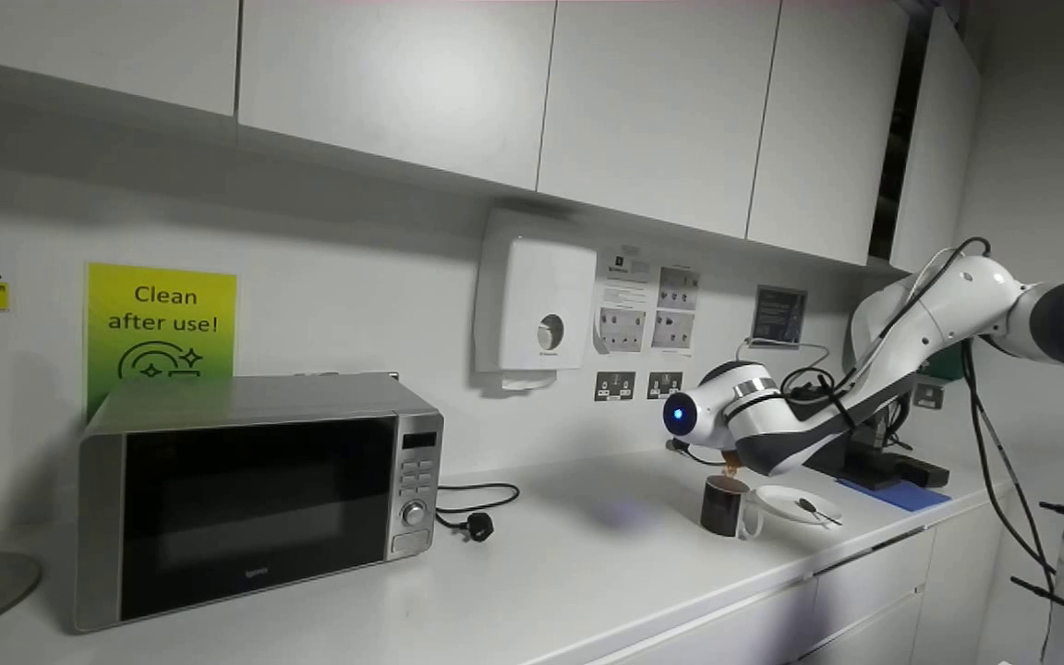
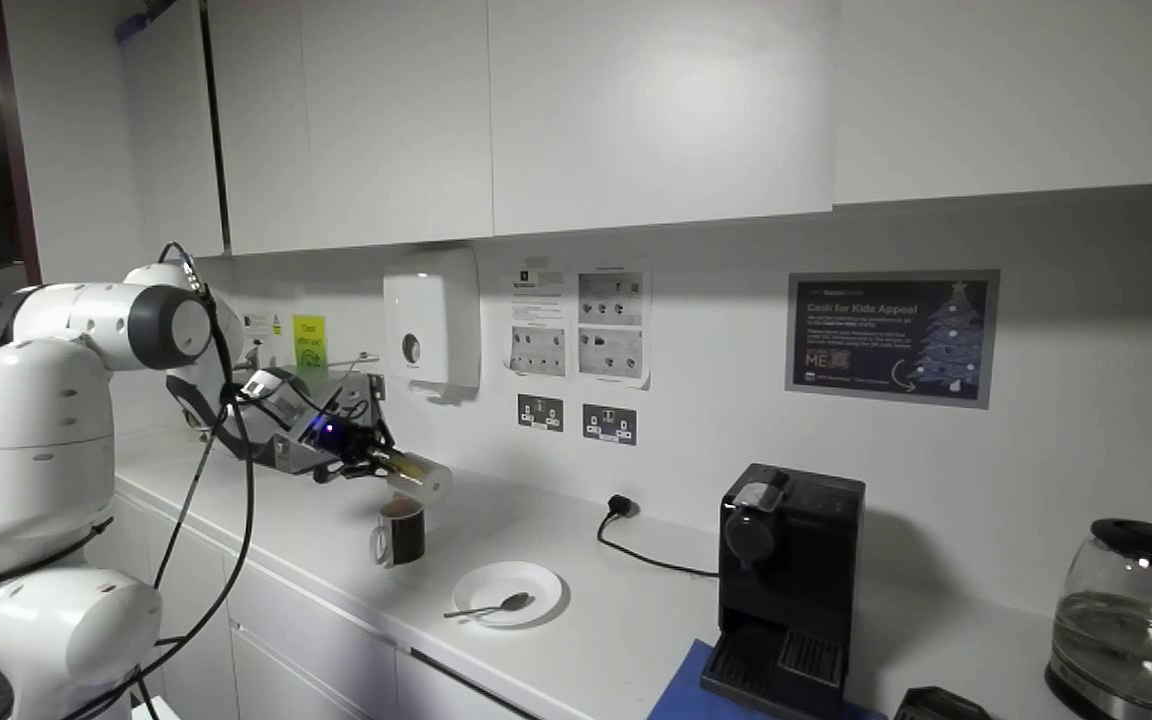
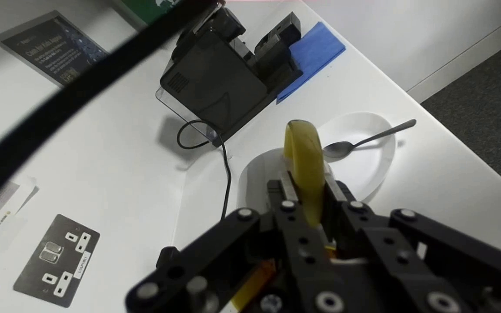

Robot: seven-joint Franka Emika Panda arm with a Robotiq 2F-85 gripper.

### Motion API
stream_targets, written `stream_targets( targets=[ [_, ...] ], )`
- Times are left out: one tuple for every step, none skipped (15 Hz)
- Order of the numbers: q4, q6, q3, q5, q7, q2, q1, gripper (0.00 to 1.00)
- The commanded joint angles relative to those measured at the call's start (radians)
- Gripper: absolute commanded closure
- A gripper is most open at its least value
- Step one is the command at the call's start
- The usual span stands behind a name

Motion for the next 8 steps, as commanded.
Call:
stream_targets(
  targets=[
    [0.035, -0.078, 0.005, -0.045, -0.038, 0.009, 0.013, 0.96],
    [0.033, -0.081, 0.006, -0.046, -0.039, 0.008, 0.014, 0.96],
    [0.033, -0.084, 0.005, -0.047, -0.04, 0.009, 0.015, 0.96],
    [0.032, -0.086, 0.005, -0.049, -0.042, 0.01, 0.015, 0.96],
    [0.031, -0.087, 0.005, -0.05, -0.043, 0.01, 0.015, 0.96],
    [0.031, -0.09, 0.005, -0.051, -0.043, 0.011, 0.015, 0.96],
    [0.03, -0.092, 0.005, -0.052, -0.044, 0.011, 0.015, 0.96],
    [0.028, -0.095, 0.005, -0.053, -0.045, 0.011, 0.015, 0.96]
  ],
)
